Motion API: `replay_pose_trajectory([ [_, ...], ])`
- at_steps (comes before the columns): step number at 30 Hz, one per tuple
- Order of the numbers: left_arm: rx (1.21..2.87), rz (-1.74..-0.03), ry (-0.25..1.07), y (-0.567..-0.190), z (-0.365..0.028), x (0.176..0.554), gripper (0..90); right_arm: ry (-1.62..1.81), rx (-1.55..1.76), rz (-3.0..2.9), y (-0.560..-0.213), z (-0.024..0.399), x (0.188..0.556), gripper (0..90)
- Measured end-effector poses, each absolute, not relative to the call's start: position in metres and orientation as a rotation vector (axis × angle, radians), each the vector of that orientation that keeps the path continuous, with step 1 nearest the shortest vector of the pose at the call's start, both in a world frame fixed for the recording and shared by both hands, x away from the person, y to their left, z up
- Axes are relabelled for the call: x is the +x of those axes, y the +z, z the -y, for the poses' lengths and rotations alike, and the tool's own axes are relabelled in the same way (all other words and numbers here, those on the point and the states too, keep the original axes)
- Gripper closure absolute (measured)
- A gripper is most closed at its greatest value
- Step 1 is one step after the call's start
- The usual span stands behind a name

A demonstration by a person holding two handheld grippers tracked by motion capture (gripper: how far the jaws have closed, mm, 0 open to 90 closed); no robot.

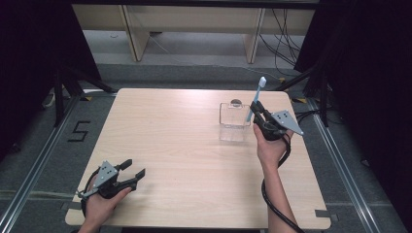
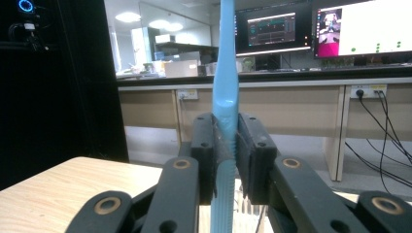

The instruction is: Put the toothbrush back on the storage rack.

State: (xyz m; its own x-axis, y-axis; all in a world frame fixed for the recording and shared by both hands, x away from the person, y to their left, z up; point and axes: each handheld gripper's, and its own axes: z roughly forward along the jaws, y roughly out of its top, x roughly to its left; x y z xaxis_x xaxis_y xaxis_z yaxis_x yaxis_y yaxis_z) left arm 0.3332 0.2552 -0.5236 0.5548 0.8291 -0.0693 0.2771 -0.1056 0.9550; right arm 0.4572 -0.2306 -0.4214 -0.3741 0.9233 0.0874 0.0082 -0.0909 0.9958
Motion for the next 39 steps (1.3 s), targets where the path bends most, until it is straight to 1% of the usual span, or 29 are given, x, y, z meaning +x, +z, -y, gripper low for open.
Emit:
replay_pose_trajectory([
  [25, 1.671, -0.947, 0.609, -0.523, -0.255, 0.332, 31.8, 1.563, 1.070, -1.436, -0.432, 0.229, 0.463, 78.9],
  [39, 1.671, -0.941, 0.611, -0.523, -0.254, 0.332, 32.1, 1.550, 1.081, -1.442, -0.439, 0.233, 0.458, 78.9],
])
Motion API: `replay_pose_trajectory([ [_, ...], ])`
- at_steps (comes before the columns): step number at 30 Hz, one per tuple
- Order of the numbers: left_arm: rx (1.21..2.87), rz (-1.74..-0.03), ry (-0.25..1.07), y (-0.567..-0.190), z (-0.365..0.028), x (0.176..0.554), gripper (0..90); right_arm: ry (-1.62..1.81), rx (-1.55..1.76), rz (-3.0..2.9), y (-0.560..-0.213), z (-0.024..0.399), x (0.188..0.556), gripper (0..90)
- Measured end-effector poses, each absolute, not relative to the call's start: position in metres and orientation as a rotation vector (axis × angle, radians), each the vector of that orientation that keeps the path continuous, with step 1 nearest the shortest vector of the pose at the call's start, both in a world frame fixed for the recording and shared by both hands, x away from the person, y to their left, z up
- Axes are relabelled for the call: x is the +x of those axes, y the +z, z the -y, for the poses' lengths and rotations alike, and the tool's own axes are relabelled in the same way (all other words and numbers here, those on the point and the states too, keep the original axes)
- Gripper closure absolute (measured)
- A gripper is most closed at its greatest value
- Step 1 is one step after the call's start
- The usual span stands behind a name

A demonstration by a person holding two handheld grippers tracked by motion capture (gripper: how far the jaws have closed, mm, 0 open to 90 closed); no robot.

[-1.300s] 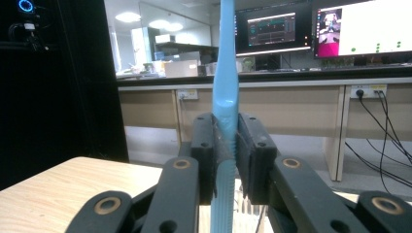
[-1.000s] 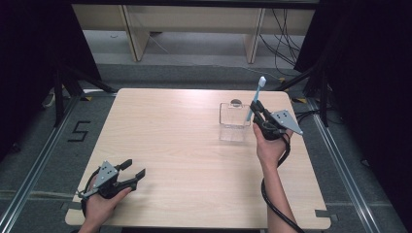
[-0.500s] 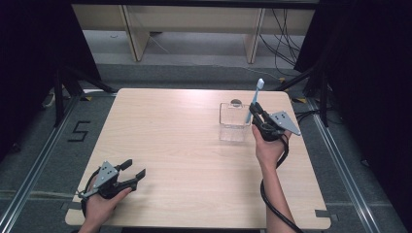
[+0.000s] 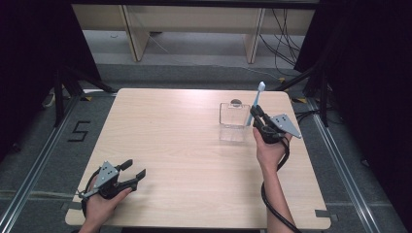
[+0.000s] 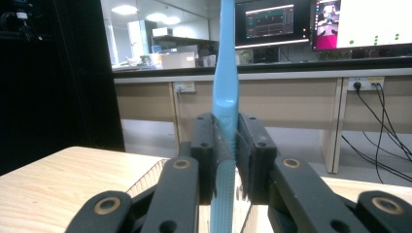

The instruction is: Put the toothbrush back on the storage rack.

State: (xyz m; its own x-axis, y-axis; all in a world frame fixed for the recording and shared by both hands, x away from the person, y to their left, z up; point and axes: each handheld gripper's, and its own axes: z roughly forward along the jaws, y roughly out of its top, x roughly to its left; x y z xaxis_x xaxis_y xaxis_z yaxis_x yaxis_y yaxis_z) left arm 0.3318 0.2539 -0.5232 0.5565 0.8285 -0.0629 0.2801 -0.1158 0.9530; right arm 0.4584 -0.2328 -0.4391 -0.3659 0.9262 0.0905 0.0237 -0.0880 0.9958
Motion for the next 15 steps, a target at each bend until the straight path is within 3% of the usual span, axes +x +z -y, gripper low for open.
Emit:
replay_pose_trajectory([
  [15, 1.679, -0.946, 0.609, -0.523, -0.254, 0.332, 32.1, 1.515, 1.082, -1.490, -0.450, 0.232, 0.457, 78.9],
])
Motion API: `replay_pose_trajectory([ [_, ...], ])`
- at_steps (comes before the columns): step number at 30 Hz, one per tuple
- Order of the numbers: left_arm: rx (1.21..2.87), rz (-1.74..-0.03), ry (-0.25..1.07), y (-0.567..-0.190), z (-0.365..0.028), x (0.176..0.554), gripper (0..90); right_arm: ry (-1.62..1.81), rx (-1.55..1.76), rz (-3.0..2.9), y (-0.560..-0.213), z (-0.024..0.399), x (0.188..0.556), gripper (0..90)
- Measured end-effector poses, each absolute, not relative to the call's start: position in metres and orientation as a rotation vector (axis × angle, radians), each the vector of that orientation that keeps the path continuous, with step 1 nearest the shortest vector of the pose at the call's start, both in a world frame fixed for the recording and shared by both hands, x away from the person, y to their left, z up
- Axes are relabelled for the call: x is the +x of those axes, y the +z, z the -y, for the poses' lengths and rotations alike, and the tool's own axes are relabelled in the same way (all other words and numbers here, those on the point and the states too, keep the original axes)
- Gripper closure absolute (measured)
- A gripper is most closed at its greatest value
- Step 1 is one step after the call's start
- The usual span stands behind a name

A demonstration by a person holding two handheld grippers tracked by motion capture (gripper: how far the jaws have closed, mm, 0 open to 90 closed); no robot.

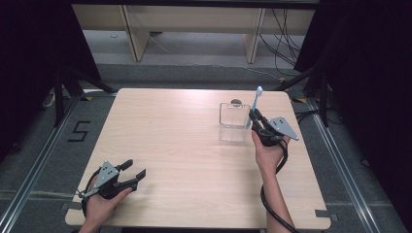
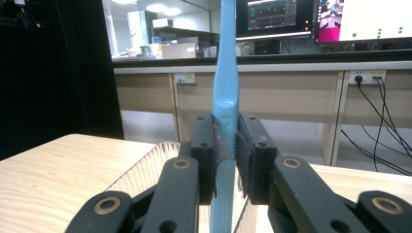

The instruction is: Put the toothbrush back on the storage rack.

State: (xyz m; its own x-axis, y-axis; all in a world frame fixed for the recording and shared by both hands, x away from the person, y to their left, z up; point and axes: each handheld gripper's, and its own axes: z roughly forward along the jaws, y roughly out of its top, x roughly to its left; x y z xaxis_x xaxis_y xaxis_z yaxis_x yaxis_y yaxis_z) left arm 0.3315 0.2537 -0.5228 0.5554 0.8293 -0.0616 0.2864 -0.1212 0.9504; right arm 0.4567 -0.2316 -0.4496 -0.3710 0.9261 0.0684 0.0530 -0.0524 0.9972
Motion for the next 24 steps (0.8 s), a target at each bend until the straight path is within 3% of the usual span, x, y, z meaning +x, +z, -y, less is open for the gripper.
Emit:
replay_pose_trajectory([
  [24, 1.678, -0.945, 0.608, -0.523, -0.254, 0.332, 32.1, 1.509, 1.091, -1.511, -0.461, 0.232, 0.457, 78.8],
])
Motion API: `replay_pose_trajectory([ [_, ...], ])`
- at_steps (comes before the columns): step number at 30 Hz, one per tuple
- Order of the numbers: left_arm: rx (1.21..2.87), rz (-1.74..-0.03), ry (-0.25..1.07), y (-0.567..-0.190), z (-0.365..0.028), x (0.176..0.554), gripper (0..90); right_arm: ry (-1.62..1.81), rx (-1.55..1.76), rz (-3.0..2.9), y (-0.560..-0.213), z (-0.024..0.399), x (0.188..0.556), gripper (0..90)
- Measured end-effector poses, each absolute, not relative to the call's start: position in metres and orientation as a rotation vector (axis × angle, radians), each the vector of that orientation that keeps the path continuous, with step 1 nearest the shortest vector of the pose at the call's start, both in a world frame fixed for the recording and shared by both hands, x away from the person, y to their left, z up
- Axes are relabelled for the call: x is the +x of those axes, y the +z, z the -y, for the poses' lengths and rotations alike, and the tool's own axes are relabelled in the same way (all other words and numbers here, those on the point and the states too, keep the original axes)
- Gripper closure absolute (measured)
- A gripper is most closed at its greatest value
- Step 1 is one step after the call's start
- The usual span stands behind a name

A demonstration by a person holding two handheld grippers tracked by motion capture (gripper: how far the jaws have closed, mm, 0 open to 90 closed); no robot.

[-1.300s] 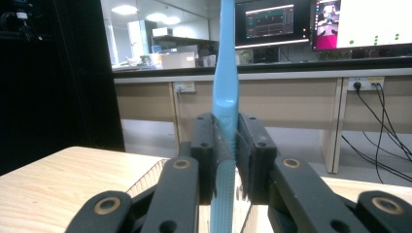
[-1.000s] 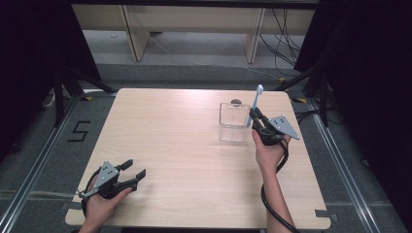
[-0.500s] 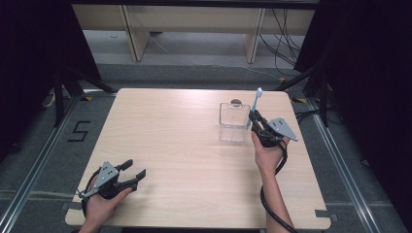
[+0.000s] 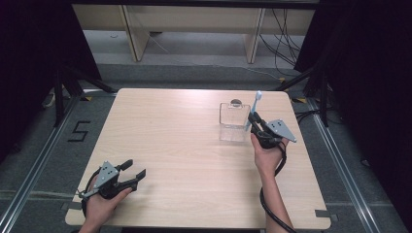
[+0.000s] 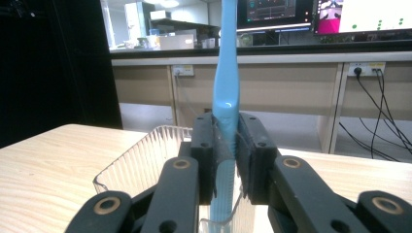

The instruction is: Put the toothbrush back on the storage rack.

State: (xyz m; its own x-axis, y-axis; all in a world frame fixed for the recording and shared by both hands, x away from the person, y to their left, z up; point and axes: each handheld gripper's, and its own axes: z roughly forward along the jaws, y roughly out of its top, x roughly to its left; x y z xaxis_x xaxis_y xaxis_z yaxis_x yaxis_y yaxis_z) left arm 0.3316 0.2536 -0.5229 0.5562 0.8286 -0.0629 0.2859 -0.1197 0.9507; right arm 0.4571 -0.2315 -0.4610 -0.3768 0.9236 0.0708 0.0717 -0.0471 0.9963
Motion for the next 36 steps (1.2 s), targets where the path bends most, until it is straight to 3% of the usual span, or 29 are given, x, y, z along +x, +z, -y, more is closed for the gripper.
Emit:
replay_pose_trajectory([
  [36, 1.681, -0.943, 0.614, -0.5228, -0.2533, 0.3312, 32.2, 1.462, 1.117, -1.545, -0.4693, 0.2276, 0.4555, 78.7],
])
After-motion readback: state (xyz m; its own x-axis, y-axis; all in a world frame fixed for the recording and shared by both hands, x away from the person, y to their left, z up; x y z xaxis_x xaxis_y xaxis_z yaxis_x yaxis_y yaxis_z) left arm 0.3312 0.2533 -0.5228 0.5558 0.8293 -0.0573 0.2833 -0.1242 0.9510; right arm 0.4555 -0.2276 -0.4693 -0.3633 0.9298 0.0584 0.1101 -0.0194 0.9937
